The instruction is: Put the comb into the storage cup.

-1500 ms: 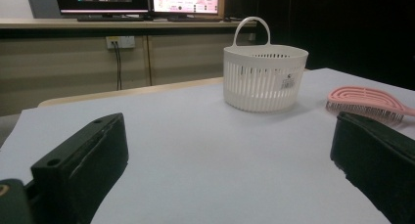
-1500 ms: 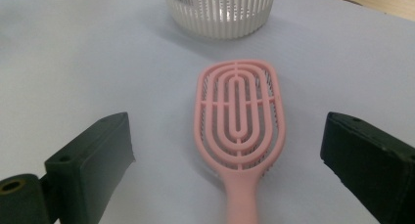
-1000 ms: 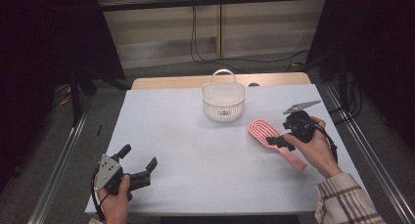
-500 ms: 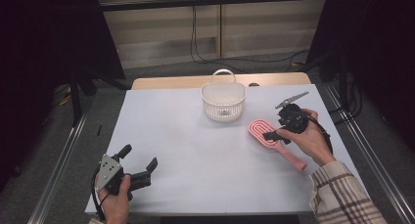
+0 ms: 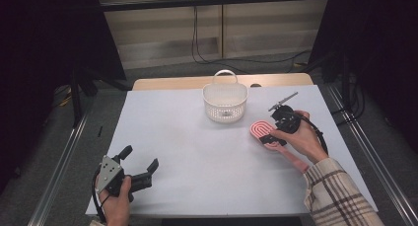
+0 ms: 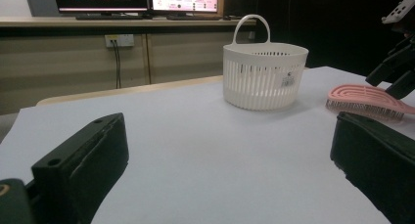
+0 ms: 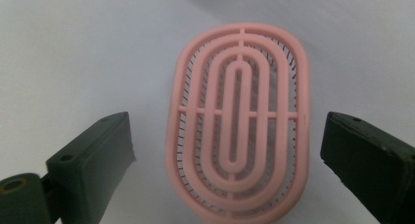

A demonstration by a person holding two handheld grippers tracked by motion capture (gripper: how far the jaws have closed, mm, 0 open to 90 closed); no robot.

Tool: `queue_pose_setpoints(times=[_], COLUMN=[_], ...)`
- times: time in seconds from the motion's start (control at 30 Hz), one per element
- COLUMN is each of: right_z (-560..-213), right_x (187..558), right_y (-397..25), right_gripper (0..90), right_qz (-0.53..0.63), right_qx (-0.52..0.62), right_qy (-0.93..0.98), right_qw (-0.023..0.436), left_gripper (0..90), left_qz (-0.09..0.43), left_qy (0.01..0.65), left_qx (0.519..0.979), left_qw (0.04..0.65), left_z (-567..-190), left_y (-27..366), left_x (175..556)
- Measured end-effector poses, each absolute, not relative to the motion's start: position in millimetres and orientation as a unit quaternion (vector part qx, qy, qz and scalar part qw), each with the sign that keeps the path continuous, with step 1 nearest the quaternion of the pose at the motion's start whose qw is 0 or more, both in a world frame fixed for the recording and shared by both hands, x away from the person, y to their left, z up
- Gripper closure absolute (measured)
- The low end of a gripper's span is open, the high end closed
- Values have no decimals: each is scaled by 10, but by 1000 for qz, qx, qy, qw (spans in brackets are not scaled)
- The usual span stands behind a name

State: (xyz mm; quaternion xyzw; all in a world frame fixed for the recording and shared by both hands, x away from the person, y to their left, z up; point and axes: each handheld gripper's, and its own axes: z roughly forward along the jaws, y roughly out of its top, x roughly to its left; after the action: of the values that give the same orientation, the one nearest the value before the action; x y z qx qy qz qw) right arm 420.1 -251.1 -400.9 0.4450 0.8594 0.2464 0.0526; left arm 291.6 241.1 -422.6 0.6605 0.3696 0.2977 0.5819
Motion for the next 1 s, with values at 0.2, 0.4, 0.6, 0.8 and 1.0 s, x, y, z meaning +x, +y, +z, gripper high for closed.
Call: queue_pose_setpoints(times=[0.2, 0.4, 0.6, 0.8, 1.0], right_z=[-4061, -4102, -4167, -4214, -4251], right_x=[4215, 4240, 4273, 4298, 4319], right_y=[-2506, -2443, -2409, -2386, -2367], right_gripper=[60, 66, 68, 71, 67], right_qz=[239, 229, 224, 219, 203], right_qx=[446, 435, 433, 434, 434], right_qy=[861, 869, 872, 872, 876], right_qw=[52, 62, 54, 52, 56], left_gripper=[9, 9, 9, 9, 10], left_qz=[298, 299, 298, 298, 298], left_qy=[369, 369, 369, 370, 368], left_qx=[663, 663, 662, 662, 663], left_qw=[579, 579, 580, 579, 580], left_z=[-4233, -4233, -4233, -4235, -4232], left_y=[2410, 2412, 2415, 2417, 2416], left_x=[2922, 2922, 2923, 2923, 2922])
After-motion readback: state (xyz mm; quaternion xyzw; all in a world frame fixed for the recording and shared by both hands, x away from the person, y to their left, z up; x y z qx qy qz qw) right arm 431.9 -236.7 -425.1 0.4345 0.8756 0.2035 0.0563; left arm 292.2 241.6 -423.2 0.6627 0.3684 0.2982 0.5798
